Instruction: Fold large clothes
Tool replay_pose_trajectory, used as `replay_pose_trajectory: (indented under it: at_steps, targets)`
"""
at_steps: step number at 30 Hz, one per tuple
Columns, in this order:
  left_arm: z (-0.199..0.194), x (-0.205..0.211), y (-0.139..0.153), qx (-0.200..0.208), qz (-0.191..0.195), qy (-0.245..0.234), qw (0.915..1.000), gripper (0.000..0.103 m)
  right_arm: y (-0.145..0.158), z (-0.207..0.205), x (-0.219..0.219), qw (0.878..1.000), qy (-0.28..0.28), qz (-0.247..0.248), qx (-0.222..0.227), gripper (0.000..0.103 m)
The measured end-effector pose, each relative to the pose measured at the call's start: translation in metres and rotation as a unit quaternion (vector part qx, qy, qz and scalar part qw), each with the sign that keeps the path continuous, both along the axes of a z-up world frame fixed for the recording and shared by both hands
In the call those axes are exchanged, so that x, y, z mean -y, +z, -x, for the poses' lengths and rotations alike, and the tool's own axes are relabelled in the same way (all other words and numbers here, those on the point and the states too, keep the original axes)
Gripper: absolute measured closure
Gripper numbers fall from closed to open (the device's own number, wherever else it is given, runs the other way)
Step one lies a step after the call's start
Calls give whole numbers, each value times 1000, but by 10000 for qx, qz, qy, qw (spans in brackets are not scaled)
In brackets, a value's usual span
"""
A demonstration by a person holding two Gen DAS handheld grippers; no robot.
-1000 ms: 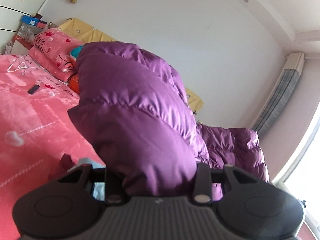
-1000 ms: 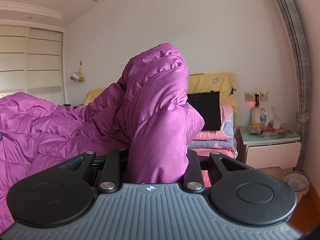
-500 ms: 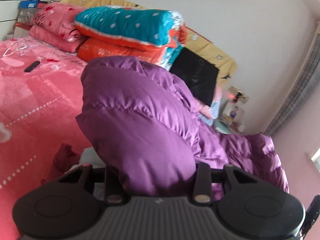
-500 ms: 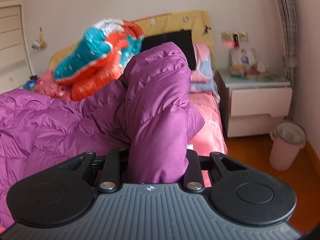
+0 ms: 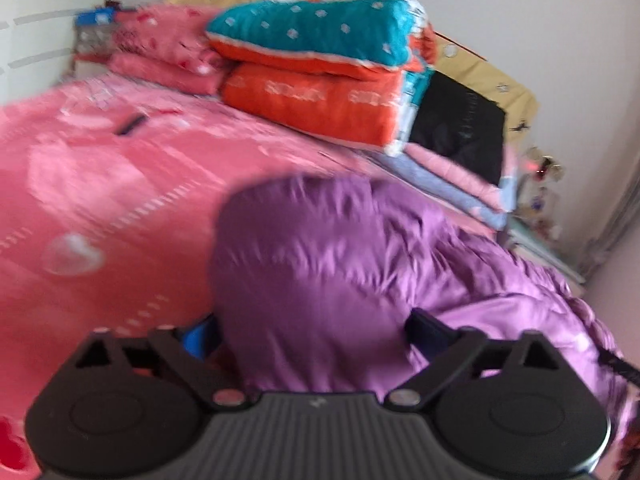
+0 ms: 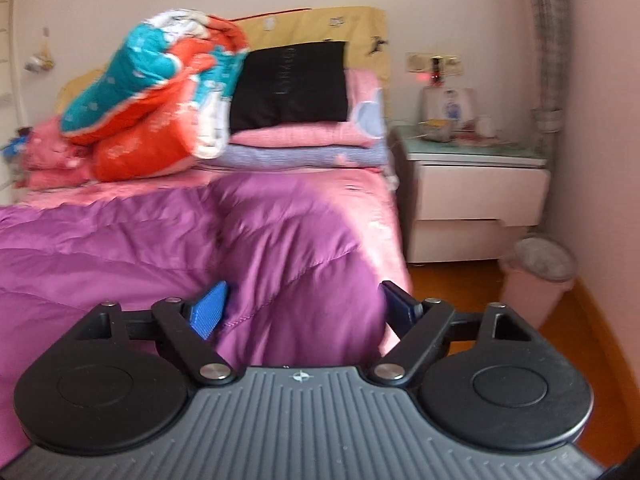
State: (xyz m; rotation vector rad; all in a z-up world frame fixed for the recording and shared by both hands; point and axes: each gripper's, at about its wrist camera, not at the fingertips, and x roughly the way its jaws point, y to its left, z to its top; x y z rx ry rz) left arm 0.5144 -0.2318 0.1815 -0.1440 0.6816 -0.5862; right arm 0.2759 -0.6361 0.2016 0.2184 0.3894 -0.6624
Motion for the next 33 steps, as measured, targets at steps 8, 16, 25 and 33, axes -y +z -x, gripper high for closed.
replay_pose_trajectory:
  at_steps: [8, 16, 25, 33]
  targets:
    - [29, -64, 15, 603, -331, 1007, 9925, 4, 10, 51, -14, 9977, -545, 61, 409, 2]
    - [138, -73, 9, 1443, -745, 744, 9839, 3, -2, 150, -60, 9939, -807, 59, 748, 2]
    - [286, -72, -26, 1618, -902, 22, 9827, 1, -40, 251, -168, 9961, -468, -70, 744, 2]
    - [427, -99, -14, 1378, -844, -223, 9866, 1, -26, 359, -277, 9958, -10, -228, 888, 2]
